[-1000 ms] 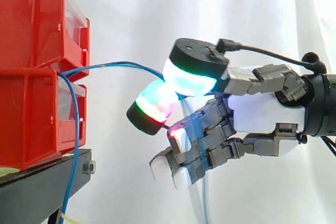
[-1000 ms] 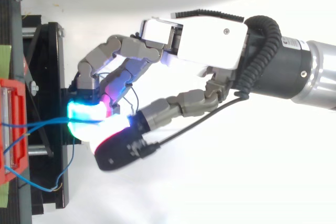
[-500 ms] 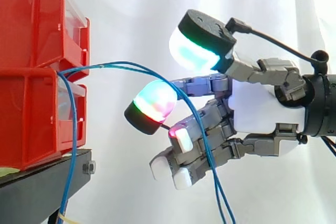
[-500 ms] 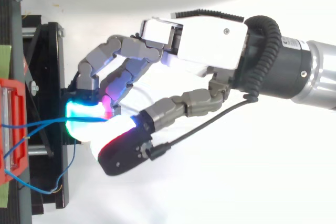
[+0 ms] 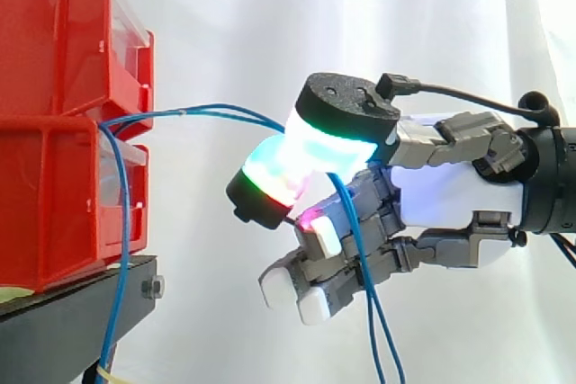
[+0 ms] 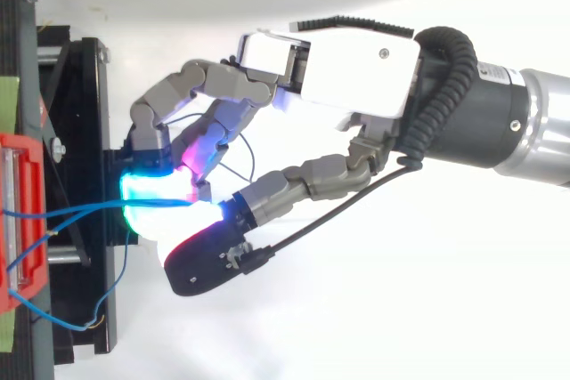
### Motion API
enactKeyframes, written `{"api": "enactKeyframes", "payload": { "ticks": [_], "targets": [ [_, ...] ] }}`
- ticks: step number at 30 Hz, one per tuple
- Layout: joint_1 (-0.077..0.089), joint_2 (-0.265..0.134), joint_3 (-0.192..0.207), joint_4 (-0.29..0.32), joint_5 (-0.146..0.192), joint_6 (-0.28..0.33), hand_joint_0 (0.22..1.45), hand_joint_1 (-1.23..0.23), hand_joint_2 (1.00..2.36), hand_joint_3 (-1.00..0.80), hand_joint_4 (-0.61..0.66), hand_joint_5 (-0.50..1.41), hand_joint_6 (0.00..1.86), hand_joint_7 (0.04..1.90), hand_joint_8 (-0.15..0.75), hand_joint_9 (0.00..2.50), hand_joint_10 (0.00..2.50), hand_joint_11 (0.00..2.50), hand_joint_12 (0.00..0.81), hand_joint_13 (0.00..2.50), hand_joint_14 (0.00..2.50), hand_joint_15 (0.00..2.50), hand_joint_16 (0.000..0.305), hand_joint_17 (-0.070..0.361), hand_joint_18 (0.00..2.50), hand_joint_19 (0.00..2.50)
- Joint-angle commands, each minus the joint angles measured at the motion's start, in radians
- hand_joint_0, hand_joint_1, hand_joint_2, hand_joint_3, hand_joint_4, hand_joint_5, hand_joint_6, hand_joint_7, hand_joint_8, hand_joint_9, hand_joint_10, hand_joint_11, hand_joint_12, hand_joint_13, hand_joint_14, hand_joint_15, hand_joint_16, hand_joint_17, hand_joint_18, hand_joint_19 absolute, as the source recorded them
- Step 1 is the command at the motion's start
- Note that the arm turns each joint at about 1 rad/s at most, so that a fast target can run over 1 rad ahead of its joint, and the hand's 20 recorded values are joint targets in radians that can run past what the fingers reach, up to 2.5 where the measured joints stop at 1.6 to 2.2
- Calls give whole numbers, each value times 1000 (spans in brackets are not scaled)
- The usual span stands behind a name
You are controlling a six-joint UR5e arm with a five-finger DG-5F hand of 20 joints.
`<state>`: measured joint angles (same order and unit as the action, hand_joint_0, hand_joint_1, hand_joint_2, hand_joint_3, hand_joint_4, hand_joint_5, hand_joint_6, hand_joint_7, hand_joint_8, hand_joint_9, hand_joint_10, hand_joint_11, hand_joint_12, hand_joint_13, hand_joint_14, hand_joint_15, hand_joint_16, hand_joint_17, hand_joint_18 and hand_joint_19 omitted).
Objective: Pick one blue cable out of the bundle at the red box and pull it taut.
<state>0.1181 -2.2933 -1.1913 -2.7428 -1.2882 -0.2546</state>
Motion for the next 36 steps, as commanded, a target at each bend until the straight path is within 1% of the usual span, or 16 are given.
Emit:
{"api": "enactKeyframes", "payload": {
  "ticks": [1,3,5,6,7,8,9,10,15,16,24,28,30,32,35,36],
  "targets": [
    [0,0,1,0,0,0,708,-935,1000,-500,-70,-124,961,1086,358,1076,11,860,360,857,12,404,46,105,778,376],
    [0,0,-1,0,0,0,566,-979,1000,-500,55,-112,954,807,362,1078,7,857,365,834,14,416,48,108,755,393],
    [0,0,-1,0,-2,0,426,-908,1000,-500,78,-103,934,843,406,1085,4,839,407,846,11,412,58,131,774,400],
    [0,0,1,0,-3,0,384,-758,1000,-500,68,-100,927,845,432,1105,2,833,439,851,10,410,63,143,781,406],
    [0,0,-1,0,-3,2,382,-624,1000,-500,47,-98,919,849,442,1121,3,807,444,849,11,410,65,147,755,424],
    [0,0,1,0,-3,2,398,-574,1000,-500,37,-97,916,859,436,1119,4,800,441,843,10,406,64,144,739,437],
    [0,0,-1,0,-3,2,467,-407,1000,-500,12,-99,911,877,407,1103,7,783,413,812,11,415,57,129,676,474],
    [0,0,-1,0,-3,2,549,-338,1000,-500,-23,-100,902,908,383,1104,7,782,384,781,14,432,51,114,614,514],
    [0,5,1,0,-2,2,583,-510,1015,-304,38,-94,856,883,384,1098,10,765,380,778,12,425,50,112,594,509],
    [0,6,-1,0,0,2,577,-589,1016,-260,36,-98,848,892,387,1096,11,792,383,778,14,427,50,112,599,505],
    [0,9,1,-2,1,0,597,-780,1015,-158,72,-123,903,827,400,1080,6,865,403,811,11,422,55,123,692,468],
    [0,9,1,-2,1,0,645,-861,1020,-124,-8,-127,920,924,388,1073,5,885,383,816,12,418,51,115,714,454],
    [0,9,1,-2,1,0,670,-895,1020,-132,-14,-131,919,1033,386,1068,8,886,381,814,12,416,50,112,717,438],
    [0,9,1,-2,1,0,704,-930,1018,-198,-30,-136,934,964,372,1042,8,885,378,809,12,414,49,111,713,409],
    [0,9,1,-2,1,0,752,-911,1006,-422,-27,-141,932,859,353,990,7,864,366,766,13,387,48,109,690,371],
    [0,9,1,-2,1,0,744,-950,1000,-499,-24,-142,932,866,352,985,7,860,367,765,12,382,48,108,687,358]
  ]
}}
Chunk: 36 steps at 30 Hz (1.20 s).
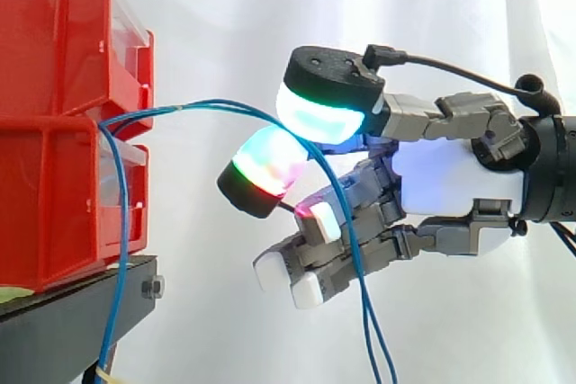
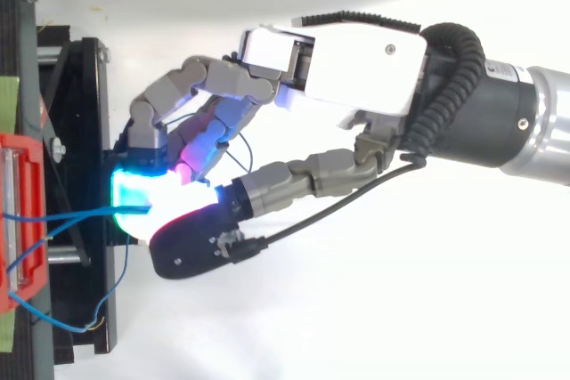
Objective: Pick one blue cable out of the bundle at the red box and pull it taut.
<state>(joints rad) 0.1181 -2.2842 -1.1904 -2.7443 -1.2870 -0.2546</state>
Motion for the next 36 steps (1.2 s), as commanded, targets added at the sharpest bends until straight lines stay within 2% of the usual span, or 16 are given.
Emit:
{"api": "enactKeyframes", "payload": {
  "ticks": [1,2,5,7,9,10,12,14,16,19,28,31,33,34,36],
  "targets": [
    [0,0,0,0,0,0,717,-978,1000,-500,-10,-142,935,818,349,979,7,857,363,750,12,381,48,108,681,351],
    [0,0,2,0,0,0,704,-987,1000,-500,1,-142,935,803,347,976,7,857,362,751,12,380,48,108,679,349],
    [0,0,0,0,-2,0,549,-966,1000,-500,35,-126,925,807,353,988,7,849,364,752,13,391,49,110,668,382],
    [0,-1,0,0,-2,0,431,-834,1000,-500,38,-111,920,808,403,1059,5,836,407,776,13,398,58,130,692,407],
    [0,0,0,0,-2,0,402,-714,1000,-500,35,-106,914,810,425,1086,5,819,430,792,10,399,62,140,696,422],
    [0,0,0,0,-2,0,410,-629,1000,-500,31,-105,910,828,425,1094,5,808,433,791,11,395,62,139,685,432],
    [0,0,0,0,-2,0,442,-557,1000,-500,20,-106,908,840,416,1100,4,806,422,787,10,406,59,132,658,453],
    [0,0,0,0,-2,0,491,-582,1000,-500,8,-109,905,866,406,1098,9,818,405,775,11,419,55,123,622,475],
    [0,0,0,0,-2,0,533,-678,1008,-402,12,-115,905,883,397,1090,9,824,393,768,13,421,52,117,600,487],
    [0,0,0,0,-2,0,541,-719,1010,-367,17,-126,914,852,393,1077,8,842,388,772,14,429,52,116,600,487],
    [2,-1,0,0,0,1,491,-811,1000,-500,35,-138,925,774,398,1035,6,853,403,777,12,422,55,124,632,465],
    [5,-1,0,-3,0,34,493,-839,1000,-500,35,-138,927,764,395,1024,6,855,402,774,12,418,55,124,643,455],
    [9,-1,0,-11,2,100,498,-859,1000,-500,33,-139,928,765,393,1023,7,854,400,776,12,412,54,122,649,457],
    [9,-1,0,-11,2,100,513,-884,1000,-500,28,-139,929,759,387,1020,9,865,395,775,14,412,53,120,647,451],
    [12,-1,0,-29,2,147,533,-899,1000,-500,26,-139,929,765,381,1015,8,875,390,775,13,412,52,117,650,445]
  ]
}}
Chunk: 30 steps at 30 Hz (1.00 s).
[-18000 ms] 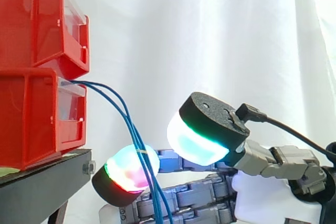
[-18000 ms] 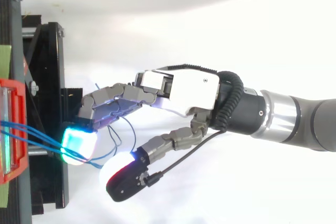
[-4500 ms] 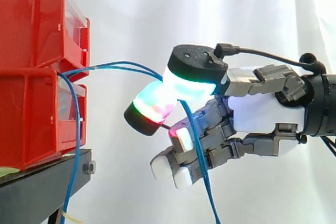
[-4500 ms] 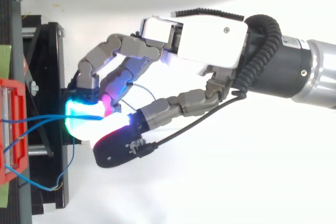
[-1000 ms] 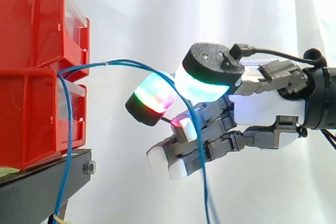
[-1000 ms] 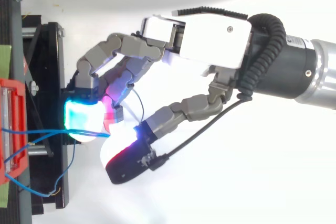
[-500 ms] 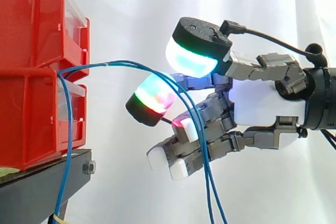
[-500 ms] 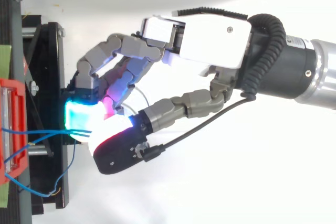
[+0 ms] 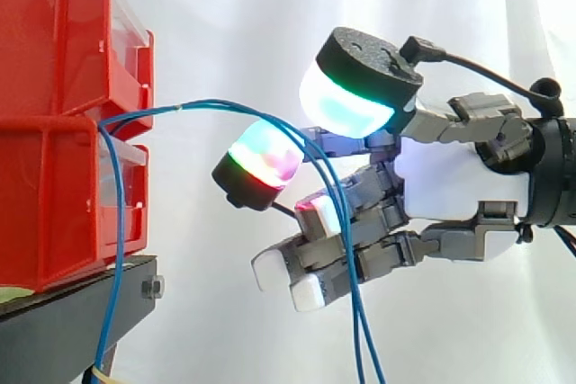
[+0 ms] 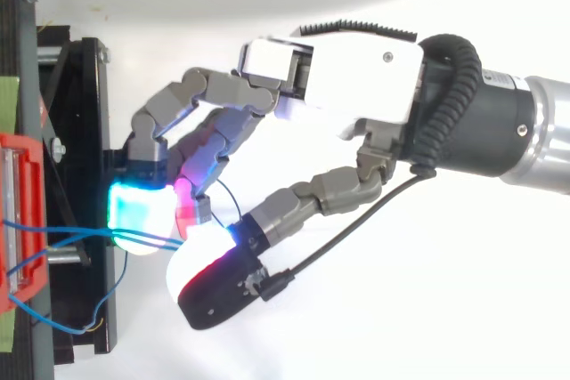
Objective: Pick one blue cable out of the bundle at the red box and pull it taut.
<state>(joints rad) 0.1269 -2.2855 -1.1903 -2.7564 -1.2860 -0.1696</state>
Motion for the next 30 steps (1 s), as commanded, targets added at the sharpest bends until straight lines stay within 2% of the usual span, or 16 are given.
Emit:
{"api": "enactKeyframes", "payload": {
  "ticks": [1,5,10,16,19,24,26,27,28,30],
  "targets": [
    [7,0,0,-31,1,88,550,-907,1000,-500,22,-139,930,766,377,1012,8,875,383,774,12,419,51,115,648,450],
    [11,0,0,-65,-4,163,640,-880,1003,-463,11,-138,933,771,367,1010,8,870,369,784,13,420,49,110,661,453],
    [13,0,0,-78,-4,209,653,-857,1015,-316,-19,-138,944,844,374,1035,8,874,369,806,12,421,49,110,690,447],
    [17,0,0,-78,-3,217,711,-881,1014,-339,-88,-141,961,795,371,1055,7,911,372,832,12,410,49,110,738,435],
    [17,0,0,-77,-3,217,773,-932,1009,-404,-122,-144,964,869,361,1053,6,898,362,846,13,411,47,107,759,422],
    [17,0,0,-80,-4,219,803,-941,1002,-473,-110,-158,987,815,351,1029,6,933,361,835,13,412,47,106,762,404],
    [17,0,0,-80,-6,219,785,-963,1000,-500,-38,-169,989,692,329,963,5,931,360,808,12,402,47,106,752,369],
    [17,0,0,-80,-6,219,739,-997,1000,-500,-17,-175,987,688,325,925,5,927,358,789,12,402,47,106,724,361],
    [17,0,0,-80,-6,219,615,-1055,1000,-500,6,-185,988,679,330,894,5,935,367,754,14,411,49,111,677,382],
    [17,0,0,-80,-6,219,509,-1043,1000,-500,24,-182,988,661,359,900,3,942,388,751,12,413,54,120,690,395]
  ]
}}
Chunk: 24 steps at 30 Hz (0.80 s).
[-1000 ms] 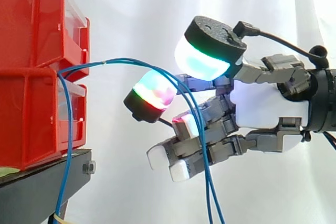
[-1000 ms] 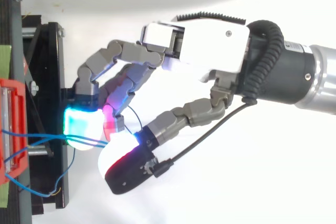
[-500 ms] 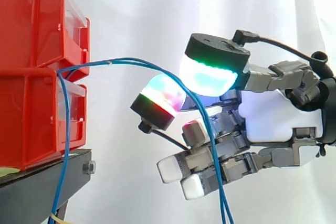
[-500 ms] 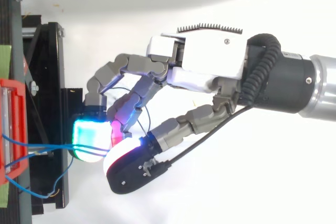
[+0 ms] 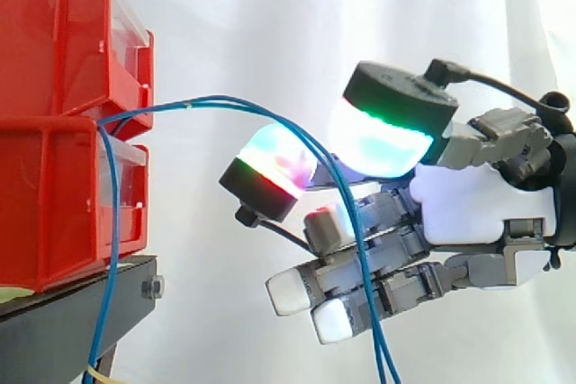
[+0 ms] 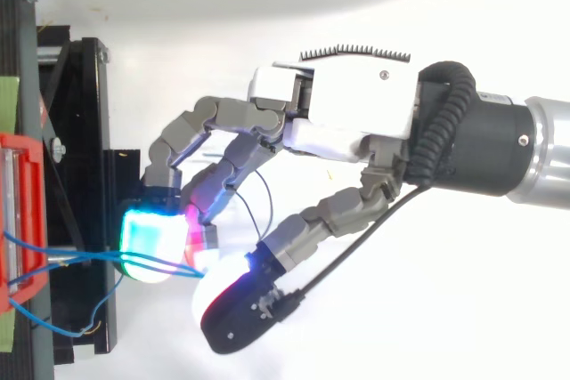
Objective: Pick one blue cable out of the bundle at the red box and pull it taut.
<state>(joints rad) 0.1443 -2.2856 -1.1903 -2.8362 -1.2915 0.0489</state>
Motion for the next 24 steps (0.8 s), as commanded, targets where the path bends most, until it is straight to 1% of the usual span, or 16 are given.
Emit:
{"api": "enactKeyframes", "payload": {
  "ticks": [1,3,6,7,9,10,12,15,17,20,24],
  "targets": [
    [0,0,0,0,0,0,465,-1015,1000,-500,32,-176,983,660,379,915,2,939,405,758,11,415,57,128,703,404],
    [0,0,0,0,0,0,419,-957,1000,-500,31,-156,965,696,409,950,2,925,430,773,11,416,61,138,724,414],
    [1,0,0,0,0,0,387,-793,1000,-500,33,-123,933,768,443,1028,2,877,453,797,11,410,65,147,744,434],
    [0,0,0,0,0,0,400,-723,1000,-500,33,-117,925,802,443,1046,3,855,455,810,10,411,65,145,738,448],
    [0,0,0,0,0,0,431,-695,1000,-500,28,-113,921,831,436,1073,6,866,441,816,10,417,62,139,723,461],
    [1,0,0,0,0,0,474,-699,1000,-500,18,-113,919,855,423,1068,7,853,425,806,13,421,58,130,692,471],
    [0,0,0,0,0,0,515,-718,1001,-488,11,-112,918,868,409,1066,8,851,407,796,12,422,54,122,677,484],
    [1,0,0,1,0,0,589,-770,1009,-392,16,-115,919,892,393,1068,8,872,388,810,12,430,51,114,685,487],
    [1,0,0,3,0,0,603,-791,1010,-372,14,-117,924,888,389,1070,8,877,387,816,13,428,50,113,694,474],
    [0,0,0,1,0,0,640,-821,1013,-339,3,-127,943,832,388,1064,8,892,385,824,12,422,50,113,716,464],
    [0,0,0,0,0,0,673,-849,1016,-306,-43,-138,960,815,382,1048,8,897,380,825,14,421,50,112,734,454]
  ]
}}
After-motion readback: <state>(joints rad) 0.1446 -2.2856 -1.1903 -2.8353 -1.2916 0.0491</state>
